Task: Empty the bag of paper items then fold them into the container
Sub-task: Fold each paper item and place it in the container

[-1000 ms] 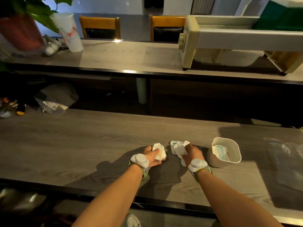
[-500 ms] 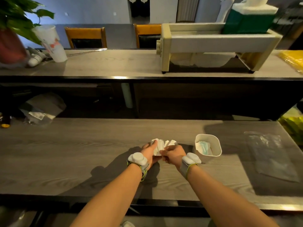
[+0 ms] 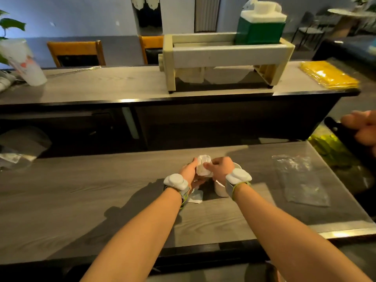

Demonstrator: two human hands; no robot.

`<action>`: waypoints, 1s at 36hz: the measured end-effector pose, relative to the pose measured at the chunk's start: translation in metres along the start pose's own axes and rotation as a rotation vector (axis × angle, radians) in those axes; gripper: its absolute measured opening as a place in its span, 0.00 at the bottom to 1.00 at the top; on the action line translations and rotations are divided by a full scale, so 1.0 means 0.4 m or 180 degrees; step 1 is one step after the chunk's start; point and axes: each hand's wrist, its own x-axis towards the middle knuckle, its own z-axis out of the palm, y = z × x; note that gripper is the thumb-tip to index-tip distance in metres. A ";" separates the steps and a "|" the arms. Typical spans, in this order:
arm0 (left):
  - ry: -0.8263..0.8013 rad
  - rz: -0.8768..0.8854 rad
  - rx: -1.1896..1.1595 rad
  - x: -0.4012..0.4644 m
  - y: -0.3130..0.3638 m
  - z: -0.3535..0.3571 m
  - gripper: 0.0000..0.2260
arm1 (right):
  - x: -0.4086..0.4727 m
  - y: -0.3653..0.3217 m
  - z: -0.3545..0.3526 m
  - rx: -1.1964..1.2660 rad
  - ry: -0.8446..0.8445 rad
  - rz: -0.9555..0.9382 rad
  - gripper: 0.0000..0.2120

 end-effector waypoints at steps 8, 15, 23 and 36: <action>-0.0176 0.0381 0.1669 0.034 -0.046 0.044 0.13 | 0.013 0.055 -0.152 -0.0765 0.0186 0.0704 0.17; -0.0173 0.0273 0.1902 0.048 -0.069 0.029 0.13 | 0.021 0.069 -0.097 -0.1002 0.0101 0.0828 0.21; -0.0319 0.0097 0.1516 0.060 -0.077 0.010 0.13 | 0.042 0.055 -0.075 -0.0975 -0.0075 0.0819 0.16; 0.0283 0.0410 0.2035 0.114 -0.120 -0.062 0.09 | 0.023 -0.003 -0.035 -0.1263 0.0477 0.0213 0.16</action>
